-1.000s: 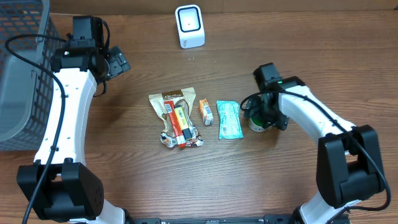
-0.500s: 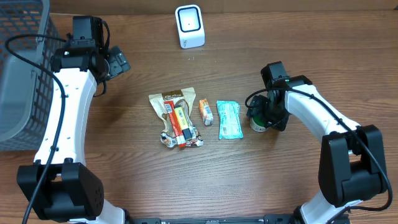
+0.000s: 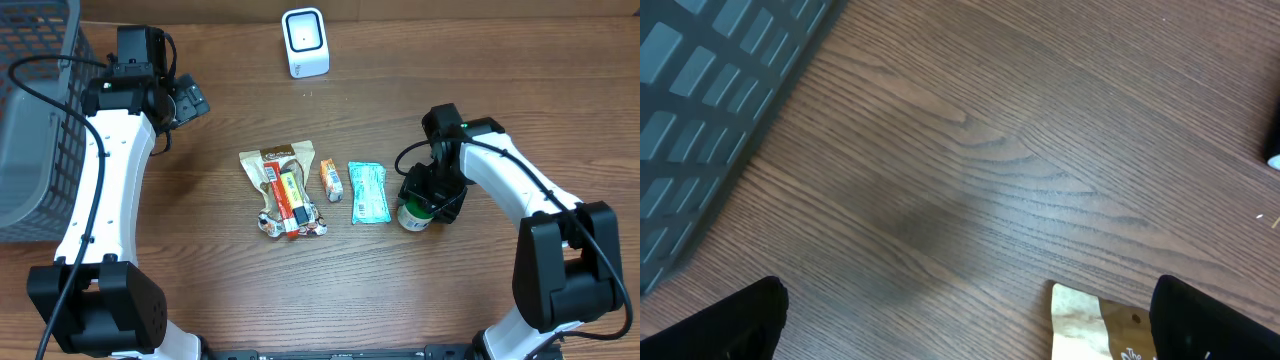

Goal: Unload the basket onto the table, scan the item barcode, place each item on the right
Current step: 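Close the right gripper around the green jar, then lift the green jar and tilt it sideways with the right gripper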

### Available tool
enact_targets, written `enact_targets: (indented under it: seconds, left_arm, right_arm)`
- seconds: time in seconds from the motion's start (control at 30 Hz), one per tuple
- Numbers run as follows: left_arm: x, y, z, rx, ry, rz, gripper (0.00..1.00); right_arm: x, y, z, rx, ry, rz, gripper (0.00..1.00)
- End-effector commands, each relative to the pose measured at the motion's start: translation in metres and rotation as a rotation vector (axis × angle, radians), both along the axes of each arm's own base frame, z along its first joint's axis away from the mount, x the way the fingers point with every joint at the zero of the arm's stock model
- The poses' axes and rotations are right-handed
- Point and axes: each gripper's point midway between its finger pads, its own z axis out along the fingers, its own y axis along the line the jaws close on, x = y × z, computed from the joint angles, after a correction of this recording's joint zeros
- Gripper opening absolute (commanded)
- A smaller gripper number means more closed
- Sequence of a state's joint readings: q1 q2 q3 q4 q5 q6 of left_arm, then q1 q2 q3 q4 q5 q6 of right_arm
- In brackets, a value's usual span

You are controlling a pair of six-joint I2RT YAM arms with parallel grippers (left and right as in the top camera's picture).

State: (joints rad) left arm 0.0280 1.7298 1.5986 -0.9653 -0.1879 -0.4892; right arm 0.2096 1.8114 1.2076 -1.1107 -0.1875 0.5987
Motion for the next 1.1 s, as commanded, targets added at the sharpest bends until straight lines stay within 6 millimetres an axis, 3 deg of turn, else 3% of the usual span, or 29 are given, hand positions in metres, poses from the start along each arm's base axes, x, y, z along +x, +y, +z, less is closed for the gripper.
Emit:
enact_targets:
  seconds: [0.0,0.23,0.5,1.07]
  left_arm:
    - [0.0,0.002,0.006,0.012,-0.011,-0.013,1.0]
    - [0.0,0.002,0.006,0.012,-0.011,-0.013,1.0]
    - [0.0,0.002,0.006,0.013,-0.01,-0.013,1.0]
    - [0.0,0.002,0.006,0.012,-0.01,-0.014,1.0]
  right_arm:
    - [0.006,0.034,0.03,0.213,0.014,-0.024,0.41]
    - [-0.021,0.071,0.059,0.474,0.173,-0.072,0.44]
    - [-0.032,0.097,0.09,0.685,0.275,-0.123,0.47]
    - [-0.041,0.105,0.108,0.77,0.356,-0.168,0.49]
